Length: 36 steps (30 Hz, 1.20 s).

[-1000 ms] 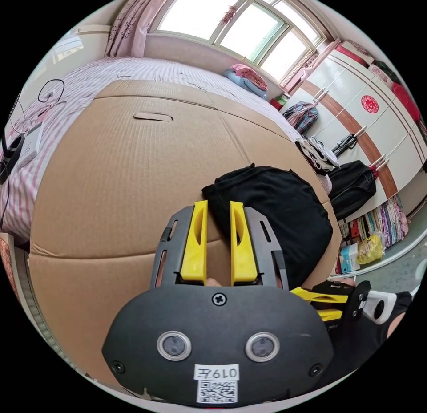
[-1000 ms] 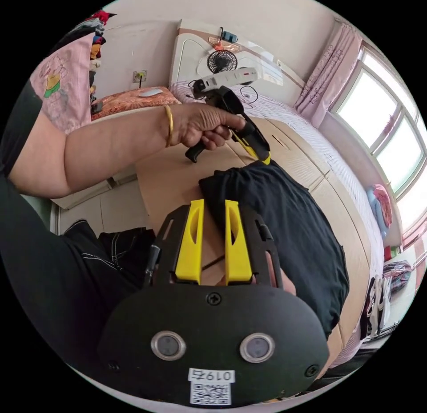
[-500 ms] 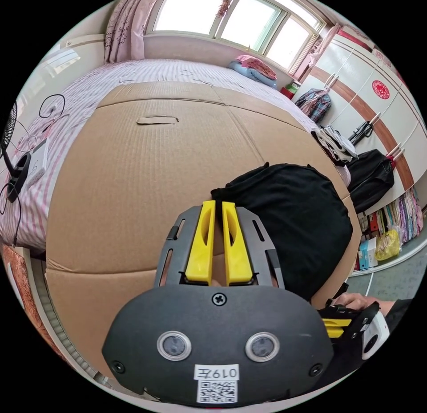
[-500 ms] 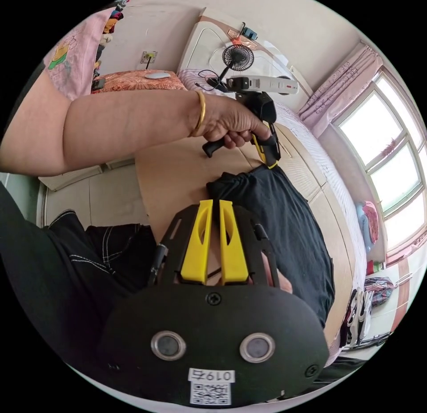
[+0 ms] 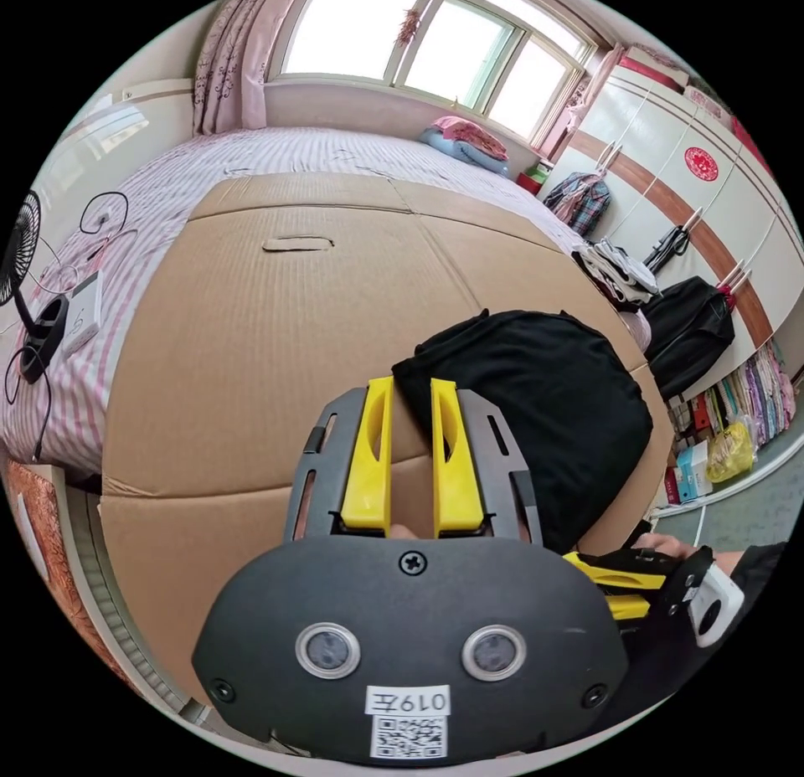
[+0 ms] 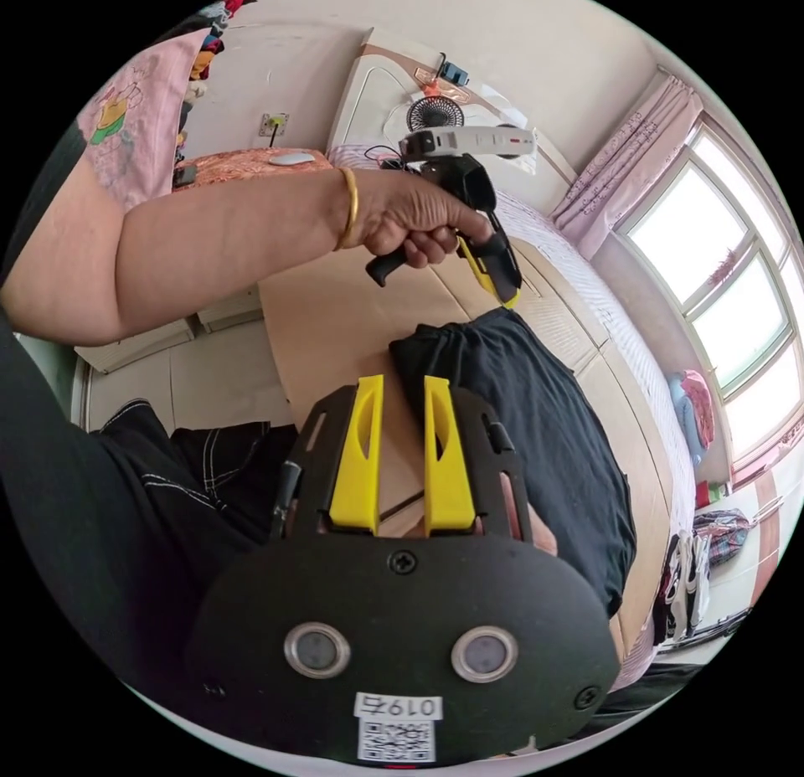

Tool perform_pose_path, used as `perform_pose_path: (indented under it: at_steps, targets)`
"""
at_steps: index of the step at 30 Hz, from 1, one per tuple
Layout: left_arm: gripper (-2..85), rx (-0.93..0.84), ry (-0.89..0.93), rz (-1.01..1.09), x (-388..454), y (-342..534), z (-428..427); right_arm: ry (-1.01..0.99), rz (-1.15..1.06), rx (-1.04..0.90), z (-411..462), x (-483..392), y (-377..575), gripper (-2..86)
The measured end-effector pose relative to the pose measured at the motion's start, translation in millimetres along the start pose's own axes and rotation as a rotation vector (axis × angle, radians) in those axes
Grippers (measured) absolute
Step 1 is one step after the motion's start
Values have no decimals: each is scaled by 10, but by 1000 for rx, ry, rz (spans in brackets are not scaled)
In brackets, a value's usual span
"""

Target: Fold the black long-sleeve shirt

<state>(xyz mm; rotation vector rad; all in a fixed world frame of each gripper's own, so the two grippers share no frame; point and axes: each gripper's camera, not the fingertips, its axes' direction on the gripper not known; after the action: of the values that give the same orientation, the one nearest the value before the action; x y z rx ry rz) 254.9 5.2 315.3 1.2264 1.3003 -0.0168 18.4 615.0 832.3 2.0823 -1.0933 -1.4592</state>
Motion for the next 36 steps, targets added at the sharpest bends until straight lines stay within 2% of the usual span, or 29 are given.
perform_pose_path:
  at_steps: [9,15,20,24,29,36]
  targets:
    - [35,-63,-53,-5,-17,-65,209,96,-10,7,-252,-46,-343,82]
    - [49,36,-25,-68,-185,307,-286,162,-47,-12,-322,-102,-581,82]
    - [74,38,194,-137,-389,1024,-628,268,-161,-46,-260,-312,-802,82]
    - [97,-33,260,-181,-380,1437,-623,274,-206,-65,-201,-396,-947,63]
    - [130,-21,353,-294,-514,1723,-620,237,-131,-57,-280,-237,-1111,5]
    - [145,-28,524,-381,-704,1666,-478,216,-6,32,-558,55,-1221,-4]
